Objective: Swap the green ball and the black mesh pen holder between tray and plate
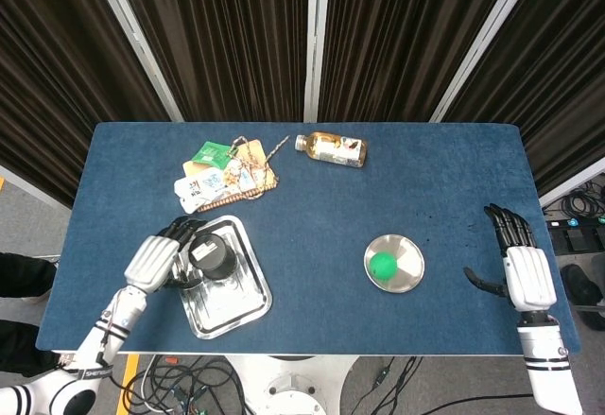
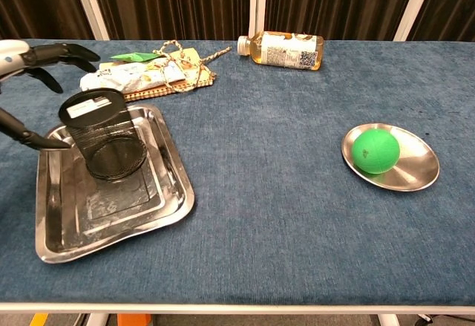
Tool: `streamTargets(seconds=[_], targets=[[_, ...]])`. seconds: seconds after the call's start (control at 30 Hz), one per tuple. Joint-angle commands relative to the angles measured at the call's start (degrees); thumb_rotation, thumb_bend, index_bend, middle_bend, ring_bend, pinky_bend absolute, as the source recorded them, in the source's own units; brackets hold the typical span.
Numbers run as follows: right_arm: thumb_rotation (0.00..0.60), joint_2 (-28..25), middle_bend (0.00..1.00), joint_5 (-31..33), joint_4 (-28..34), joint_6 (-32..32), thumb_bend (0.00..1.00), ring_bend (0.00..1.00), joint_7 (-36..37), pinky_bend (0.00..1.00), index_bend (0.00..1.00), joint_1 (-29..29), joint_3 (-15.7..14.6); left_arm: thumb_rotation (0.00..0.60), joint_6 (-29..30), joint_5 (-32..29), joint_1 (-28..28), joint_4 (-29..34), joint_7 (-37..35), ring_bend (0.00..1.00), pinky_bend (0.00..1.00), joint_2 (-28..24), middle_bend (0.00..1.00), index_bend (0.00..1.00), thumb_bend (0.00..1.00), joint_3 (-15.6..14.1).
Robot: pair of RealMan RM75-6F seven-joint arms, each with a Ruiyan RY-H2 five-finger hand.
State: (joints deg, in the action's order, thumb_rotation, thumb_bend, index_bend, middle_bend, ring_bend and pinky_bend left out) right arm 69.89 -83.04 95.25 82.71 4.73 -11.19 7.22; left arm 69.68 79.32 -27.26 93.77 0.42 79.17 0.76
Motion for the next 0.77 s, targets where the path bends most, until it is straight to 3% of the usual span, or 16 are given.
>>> streamTargets(seconds=[0.03,0.27,0.47,0.77], targets=[[0.600,-0.3,0.03,-0.4,0.2,0.6,0.12,0.00,0.2,0.04,0.00,0.3,0.0,0.600,2.6,0.6,2.0,1.4,0.5,0.05,0.24,-1.0,0.11,0.09,0.07,-0.6],[0.600,-0.4,0.03,-1.9,-0.6,4.2,0.10,0.00,-0.5,0.04,0.00,3.3,-1.7,0.600,18.9,0.2,12.8,5.0,6.8,0.05,0.24,-4.1,0.11,0.09,0.07,-1.5],[0.600,2.1,0.01,-0.4,-6.0,6.3,0.09,0.00,0.6,0.02,0.00,6.9,-3.7,0.600,31.2,3.0,22.0,-4.5,6.6,0.05,0.24,1.1,0.13,0.11,0.08,-3.4],[0.600,6.5,0.00,-1.3,-13.4,9.2,0.09,0.00,-1.9,0.00,0.00,10.7,-5.9,0.600,31.8,1.4,27.4,-11.1,9.6,0.05,0.21,4.3,0.13,0.11,0.08,-4.1]])
